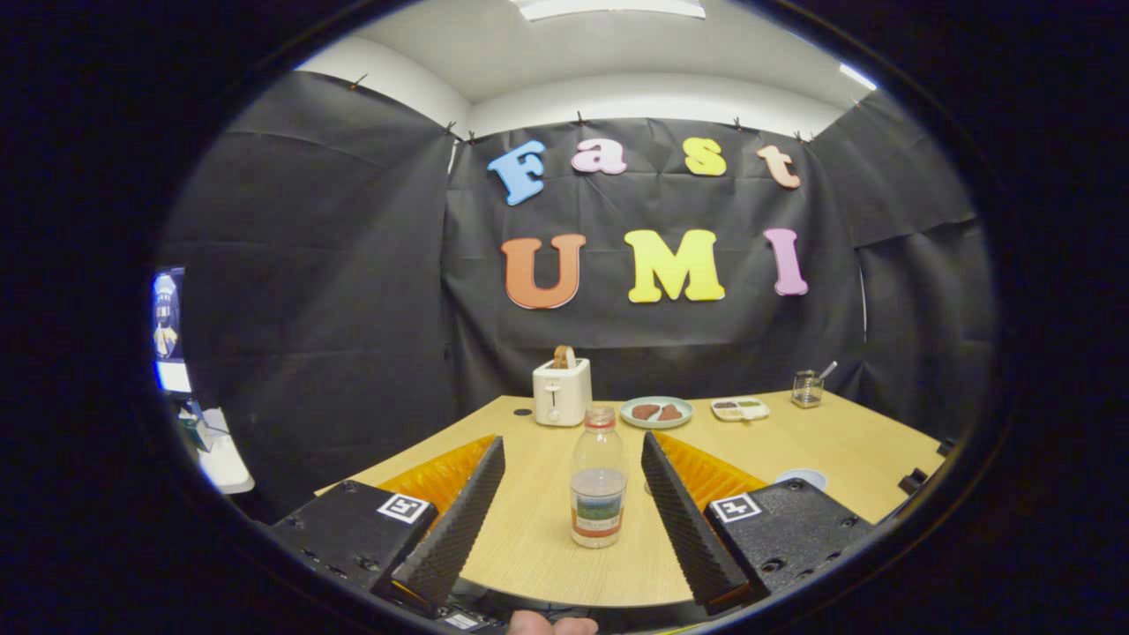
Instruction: Take the bottle from table, then pour the juice into the cup, finally place the bottle on the coaster
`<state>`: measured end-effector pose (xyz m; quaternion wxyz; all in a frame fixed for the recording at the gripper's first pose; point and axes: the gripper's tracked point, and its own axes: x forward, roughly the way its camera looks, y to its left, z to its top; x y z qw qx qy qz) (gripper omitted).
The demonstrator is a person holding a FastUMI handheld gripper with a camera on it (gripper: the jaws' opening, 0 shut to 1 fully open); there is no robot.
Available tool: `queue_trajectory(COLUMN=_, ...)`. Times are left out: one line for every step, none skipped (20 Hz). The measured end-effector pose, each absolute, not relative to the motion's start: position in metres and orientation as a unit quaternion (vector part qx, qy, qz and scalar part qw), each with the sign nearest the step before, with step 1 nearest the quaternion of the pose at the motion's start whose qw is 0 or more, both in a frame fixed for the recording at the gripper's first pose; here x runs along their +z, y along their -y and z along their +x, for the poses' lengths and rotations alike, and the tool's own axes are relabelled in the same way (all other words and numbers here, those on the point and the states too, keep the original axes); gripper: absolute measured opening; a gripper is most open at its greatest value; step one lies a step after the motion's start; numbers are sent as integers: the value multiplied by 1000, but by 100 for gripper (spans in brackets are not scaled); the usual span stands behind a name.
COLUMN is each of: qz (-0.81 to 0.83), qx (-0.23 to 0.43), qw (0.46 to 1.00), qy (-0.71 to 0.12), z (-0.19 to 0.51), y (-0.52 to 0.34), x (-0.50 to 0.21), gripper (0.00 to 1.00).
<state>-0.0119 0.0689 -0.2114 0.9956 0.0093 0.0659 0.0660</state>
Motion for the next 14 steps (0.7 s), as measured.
queue_trajectory(qz=14, qx=63, qw=995, qy=-71, z=-8, y=-66, x=-223, gripper=100)
queue_trajectory(qz=13, qx=60, qw=995, qy=-75, z=-4, y=-63, x=-233, gripper=100)
queue_trajectory(qz=11, qx=58, qw=995, qy=-78, z=1, y=-62, x=-243, gripper=100)
queue_trajectory(qz=10, qx=54, qw=995, qy=-80, z=5, y=-60, x=-253, gripper=100)
queue_trajectory(qz=8, qx=45, qw=996, qy=-82, z=9, y=-55, x=-263, gripper=100)
queue_trajectory(qz=6, qx=35, qw=996, qy=-86, z=13, y=-49, x=-274, gripper=100)
queue_trajectory(qz=5, qx=30, qw=995, qy=-92, z=17, y=-48, x=-286, gripper=100)
queue_trajectory(qz=5, qx=29, qw=995, qy=-97, z=22, y=-49, x=-297, gripper=100)
queue_trajectory(qz=3, qx=30, qw=994, qy=-103, z=26, y=-50, x=-306, gripper=100)
queue_trajectory(qz=-1, qx=29, qw=994, qy=-108, z=30, y=-52, x=-315, gripper=100)
queue_trajectory(qz=-4, qx=28, qw=993, qy=-112, z=34, y=-52, x=-323, gripper=100)
queue_trajectory(qz=-7, qx=25, qw=993, qy=-115, z=38, y=-54, x=-330, gripper=100)
queue_trajectory(qz=-11, qx=22, qw=993, qy=-119, z=41, y=-55, x=-337, gripper=100)
queue_trajectory(qz=-17, qx=20, qw=992, qy=-121, z=45, y=-57, x=-342, gripper=100)
